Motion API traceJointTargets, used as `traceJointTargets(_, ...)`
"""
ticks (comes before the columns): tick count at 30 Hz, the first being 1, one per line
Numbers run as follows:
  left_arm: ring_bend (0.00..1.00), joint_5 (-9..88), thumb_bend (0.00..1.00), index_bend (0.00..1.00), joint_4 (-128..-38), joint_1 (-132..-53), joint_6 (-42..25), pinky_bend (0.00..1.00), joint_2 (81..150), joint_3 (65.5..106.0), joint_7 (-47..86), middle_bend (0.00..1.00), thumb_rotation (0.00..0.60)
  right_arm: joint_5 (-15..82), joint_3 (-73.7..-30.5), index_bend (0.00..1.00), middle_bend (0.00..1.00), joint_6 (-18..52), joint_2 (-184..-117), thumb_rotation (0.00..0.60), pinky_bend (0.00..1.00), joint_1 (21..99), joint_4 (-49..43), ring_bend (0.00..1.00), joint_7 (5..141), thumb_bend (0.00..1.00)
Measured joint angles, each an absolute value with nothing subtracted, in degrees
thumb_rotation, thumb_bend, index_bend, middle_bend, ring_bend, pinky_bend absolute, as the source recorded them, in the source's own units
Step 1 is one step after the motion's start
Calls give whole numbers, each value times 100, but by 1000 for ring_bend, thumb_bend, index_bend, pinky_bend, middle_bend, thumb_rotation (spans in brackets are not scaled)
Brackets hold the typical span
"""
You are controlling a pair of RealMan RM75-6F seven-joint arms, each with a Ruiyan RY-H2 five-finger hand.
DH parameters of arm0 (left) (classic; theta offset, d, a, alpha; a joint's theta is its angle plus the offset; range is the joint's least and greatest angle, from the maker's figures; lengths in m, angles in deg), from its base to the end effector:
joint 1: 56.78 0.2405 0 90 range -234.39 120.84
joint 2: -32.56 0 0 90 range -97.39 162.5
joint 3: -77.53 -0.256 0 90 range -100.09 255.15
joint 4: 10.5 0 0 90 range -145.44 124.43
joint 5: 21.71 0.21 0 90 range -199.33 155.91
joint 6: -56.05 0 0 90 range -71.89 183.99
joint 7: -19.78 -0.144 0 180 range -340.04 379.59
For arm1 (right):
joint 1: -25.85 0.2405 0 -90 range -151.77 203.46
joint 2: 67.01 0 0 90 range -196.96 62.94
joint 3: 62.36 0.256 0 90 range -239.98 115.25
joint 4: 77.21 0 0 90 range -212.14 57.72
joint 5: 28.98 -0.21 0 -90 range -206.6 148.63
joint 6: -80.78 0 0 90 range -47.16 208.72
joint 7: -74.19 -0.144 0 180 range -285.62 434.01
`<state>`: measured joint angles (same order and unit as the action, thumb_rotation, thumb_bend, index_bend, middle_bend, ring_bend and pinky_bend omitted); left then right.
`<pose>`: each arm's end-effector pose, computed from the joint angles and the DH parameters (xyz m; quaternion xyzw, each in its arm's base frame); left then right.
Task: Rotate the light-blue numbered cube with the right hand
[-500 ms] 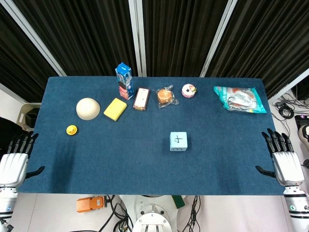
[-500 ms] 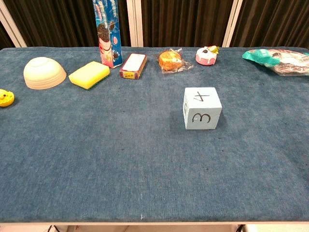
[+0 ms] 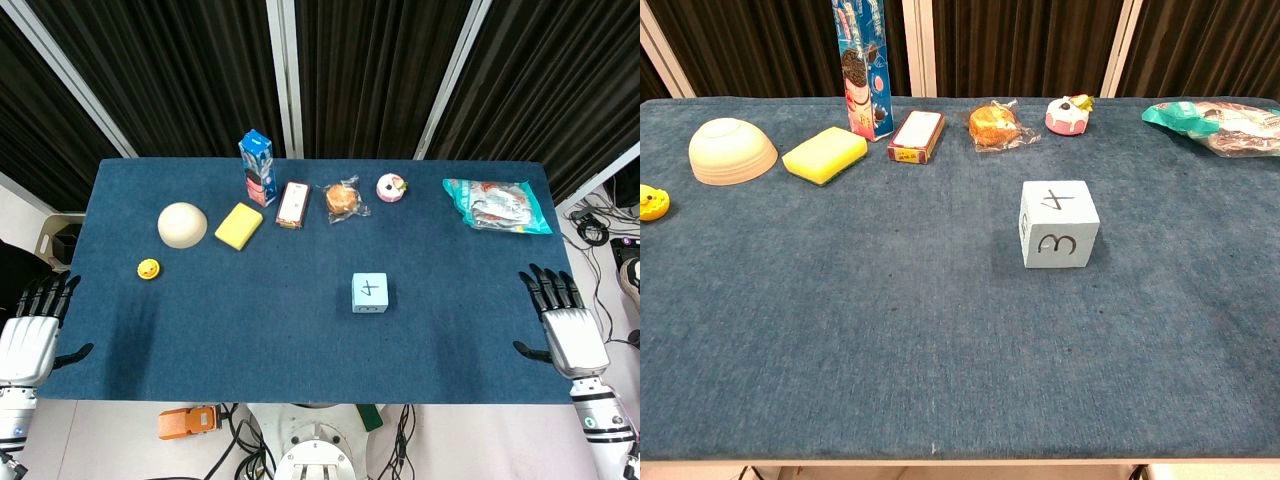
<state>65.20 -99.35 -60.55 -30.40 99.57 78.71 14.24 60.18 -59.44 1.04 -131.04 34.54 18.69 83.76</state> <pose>-0.3206 0.1694 0.1466 -0.6157 -0.3588 -0.3528 0.6064 -0.2829 -0.1985 0.1387 0.6641 -0.3428 0.3614 0.5575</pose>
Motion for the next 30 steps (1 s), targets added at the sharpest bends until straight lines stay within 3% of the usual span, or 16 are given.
traceJointTargets(2,0,6558,0,0,-9909,-6064,-3053,0,9969,7870,1441,0,600,5995,-5910,0,0,242,-13131,600,194,3561,1993,56,8634,18)
traceJointTargets(6,0,6598,0,0,-9868,-6075,-3059,0,9984,7863,1475,0,600,5743,-5735,0,0,616,-13275,598,707,3860,2303,534,9168,19)
traceJointTargets(9,0,6620,0,0,-9855,-6075,-3084,0,9980,7866,1492,0,600,5362,-5588,0,4,1001,-13366,573,841,4127,2581,661,9642,19)
traceJointTargets(19,0,6692,0,0,-9724,-6062,-3141,0,10004,7850,1589,0,600,3002,-5203,0,74,1628,-14030,562,989,5284,3296,796,12529,19)
traceJointTargets(23,0,6686,0,0,-9591,-6048,-3151,0,10052,7845,1686,0,600,1785,-5081,0,102,1501,-14656,559,1000,5975,3450,814,13722,19)
traceJointTargets(30,0,6657,0,0,-9329,-6031,-3149,0,10172,7844,1857,0,600,490,-4812,0,133,916,-15608,560,1000,6973,3516,828,14522,19)
